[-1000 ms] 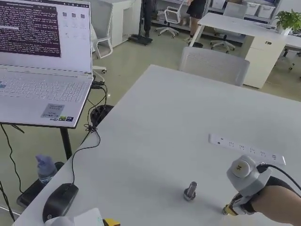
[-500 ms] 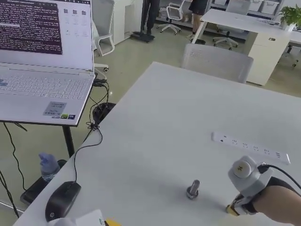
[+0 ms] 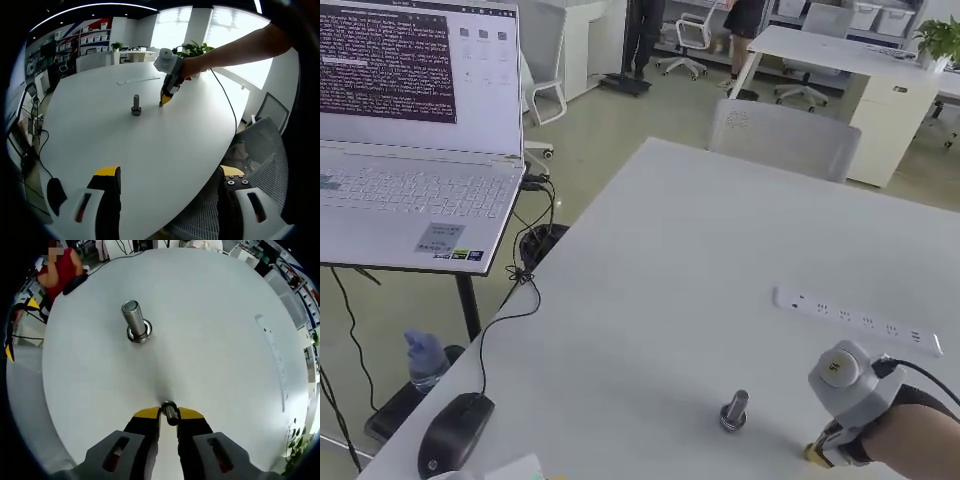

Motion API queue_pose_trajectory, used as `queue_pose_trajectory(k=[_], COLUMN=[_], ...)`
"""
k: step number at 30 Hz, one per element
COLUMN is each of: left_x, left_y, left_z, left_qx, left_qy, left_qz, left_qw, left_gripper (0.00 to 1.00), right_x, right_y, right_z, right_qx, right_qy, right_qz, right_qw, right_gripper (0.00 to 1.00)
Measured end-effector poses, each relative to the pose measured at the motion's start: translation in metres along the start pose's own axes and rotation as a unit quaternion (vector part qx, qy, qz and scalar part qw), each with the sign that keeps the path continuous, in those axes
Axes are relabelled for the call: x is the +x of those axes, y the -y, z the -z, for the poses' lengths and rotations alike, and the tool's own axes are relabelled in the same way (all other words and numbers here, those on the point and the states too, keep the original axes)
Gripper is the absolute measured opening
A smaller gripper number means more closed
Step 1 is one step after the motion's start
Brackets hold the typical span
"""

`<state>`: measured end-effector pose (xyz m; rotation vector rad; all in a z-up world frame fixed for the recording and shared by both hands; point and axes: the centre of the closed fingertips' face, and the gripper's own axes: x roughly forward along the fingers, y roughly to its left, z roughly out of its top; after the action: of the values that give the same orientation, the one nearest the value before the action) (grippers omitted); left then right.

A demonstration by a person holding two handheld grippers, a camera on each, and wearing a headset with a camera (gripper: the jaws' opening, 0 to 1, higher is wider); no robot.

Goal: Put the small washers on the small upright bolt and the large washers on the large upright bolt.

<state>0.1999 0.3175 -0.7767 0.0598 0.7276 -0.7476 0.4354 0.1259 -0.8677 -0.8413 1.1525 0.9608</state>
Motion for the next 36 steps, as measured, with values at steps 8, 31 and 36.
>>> queue_pose_trajectory(k=[8,31,36], left_x=[0.000,0.000,-0.001], left_y=[0.001,0.003,0.005], left_z=[0.002,0.005,0.001], left_qx=[0.004,0.003,0.000], left_qy=[-0.006,-0.008,0.001], left_qz=[-0.002,-0.002,0.001], left_qw=[1.0000,1.0000,1.0000], left_gripper=[0.78,0.78,0.79], right_x=[0.001,-0.001,-0.010], right_y=[0.002,0.001,0.003], right_z=[0.000,-0.003,-0.004], right_qx=[0.001,0.001,0.005], right_qy=[-0.003,0.012,0.023], right_qz=[0.002,-0.001,0.005], right_qw=[1.0000,0.9999,0.9997], right_gripper=[0.14,0.23,0.23])
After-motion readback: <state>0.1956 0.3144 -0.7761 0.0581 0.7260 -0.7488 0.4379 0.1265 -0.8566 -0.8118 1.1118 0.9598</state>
